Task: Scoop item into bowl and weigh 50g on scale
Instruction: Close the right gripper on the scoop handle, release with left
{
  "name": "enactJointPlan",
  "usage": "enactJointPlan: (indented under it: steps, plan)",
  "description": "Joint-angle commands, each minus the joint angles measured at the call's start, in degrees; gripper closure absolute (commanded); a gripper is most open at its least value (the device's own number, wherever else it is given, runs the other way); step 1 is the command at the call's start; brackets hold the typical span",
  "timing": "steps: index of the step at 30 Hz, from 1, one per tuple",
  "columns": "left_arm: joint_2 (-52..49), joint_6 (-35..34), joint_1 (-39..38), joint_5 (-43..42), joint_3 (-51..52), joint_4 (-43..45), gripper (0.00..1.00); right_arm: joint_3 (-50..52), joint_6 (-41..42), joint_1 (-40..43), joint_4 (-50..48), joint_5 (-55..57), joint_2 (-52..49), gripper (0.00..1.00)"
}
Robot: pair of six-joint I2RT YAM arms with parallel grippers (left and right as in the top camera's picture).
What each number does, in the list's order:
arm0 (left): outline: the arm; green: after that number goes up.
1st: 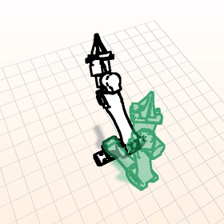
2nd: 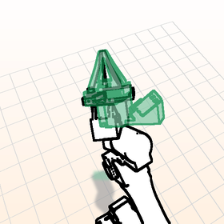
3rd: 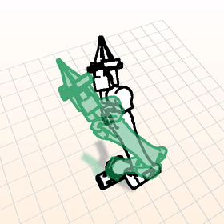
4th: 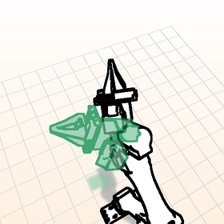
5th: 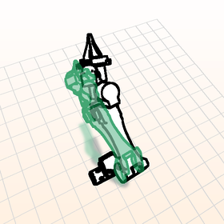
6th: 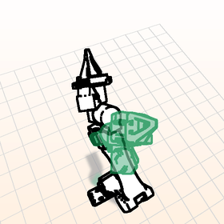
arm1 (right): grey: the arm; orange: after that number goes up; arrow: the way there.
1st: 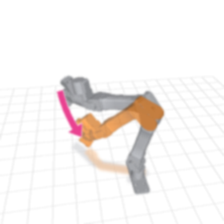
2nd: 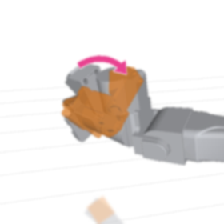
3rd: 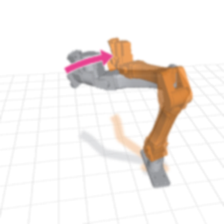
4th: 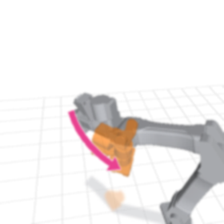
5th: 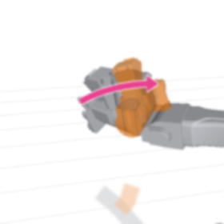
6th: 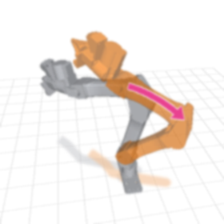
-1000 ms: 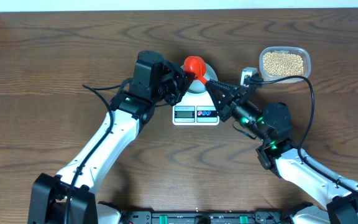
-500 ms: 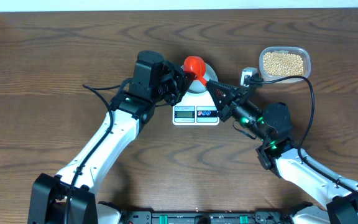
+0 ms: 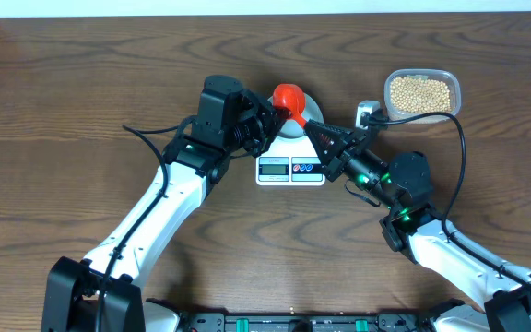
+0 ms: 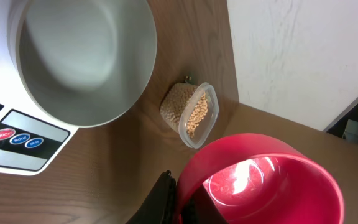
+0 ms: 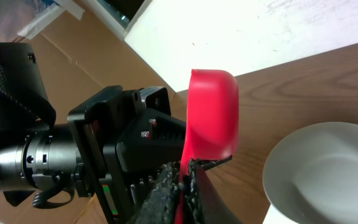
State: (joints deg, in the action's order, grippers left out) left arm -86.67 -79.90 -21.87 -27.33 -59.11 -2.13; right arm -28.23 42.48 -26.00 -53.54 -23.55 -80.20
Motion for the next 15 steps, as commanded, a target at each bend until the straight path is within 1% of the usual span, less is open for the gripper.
enactJointPlan:
  steps: [1,4,12,15]
  plan:
    - [0.74,0.28,-0.13,-0.79,-1.14,0.04,0.93,-0.98,-0.35,0.07,0.00,-0.66,-0.33,0.97]
    - [0.74,0.28,-0.13,-0.79,-1.14,0.07,0.93,-0.98,-0.35,0.02,0.15,-0.66,-0.33,0.99]
    - [0.74,0.28,-0.13,-0.79,-1.14,0.04,0.93,-0.98,-0.44,0.02,0.24,-0.83,-0.33,0.99]
    - [0.74,0.28,-0.13,-0.76,-1.14,0.04,0.92,-0.98,-1.99,0.09,0.35,-0.81,-0.33,0.99]
